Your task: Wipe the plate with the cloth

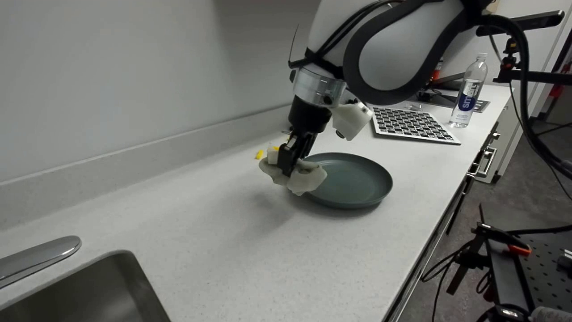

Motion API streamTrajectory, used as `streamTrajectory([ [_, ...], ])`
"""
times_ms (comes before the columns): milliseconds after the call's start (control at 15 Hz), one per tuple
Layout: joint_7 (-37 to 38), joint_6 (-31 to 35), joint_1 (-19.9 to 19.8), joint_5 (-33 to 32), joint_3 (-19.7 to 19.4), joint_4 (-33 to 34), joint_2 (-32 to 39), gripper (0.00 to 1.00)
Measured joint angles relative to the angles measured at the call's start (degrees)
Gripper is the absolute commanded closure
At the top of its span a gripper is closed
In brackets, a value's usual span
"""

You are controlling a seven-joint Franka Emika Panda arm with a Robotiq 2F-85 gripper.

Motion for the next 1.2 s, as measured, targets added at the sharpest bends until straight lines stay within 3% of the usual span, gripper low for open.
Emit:
streamTrajectory([
  [67,-0.81,0.0,0.29,0.0,0.35,0.63,-0.15,0.96],
  [133,-1.64,0.0,0.54,0.0,0.63,1.17,-0.4,0.58],
  [200,-2.46,0.0,0.69,0.0,0.91,1.52,-0.75,0.57],
  [667,-5.8,0.0,0.83,0.57,1.86,1.49,-3.29,0.05],
  [733,-5.92,-0.01,0.83,0.57,1.86,1.25,-3.75,0.0],
  [1200,-5.99,-3.75,0.83,0.35,0.78,-4.78,-10.54,0.0],
])
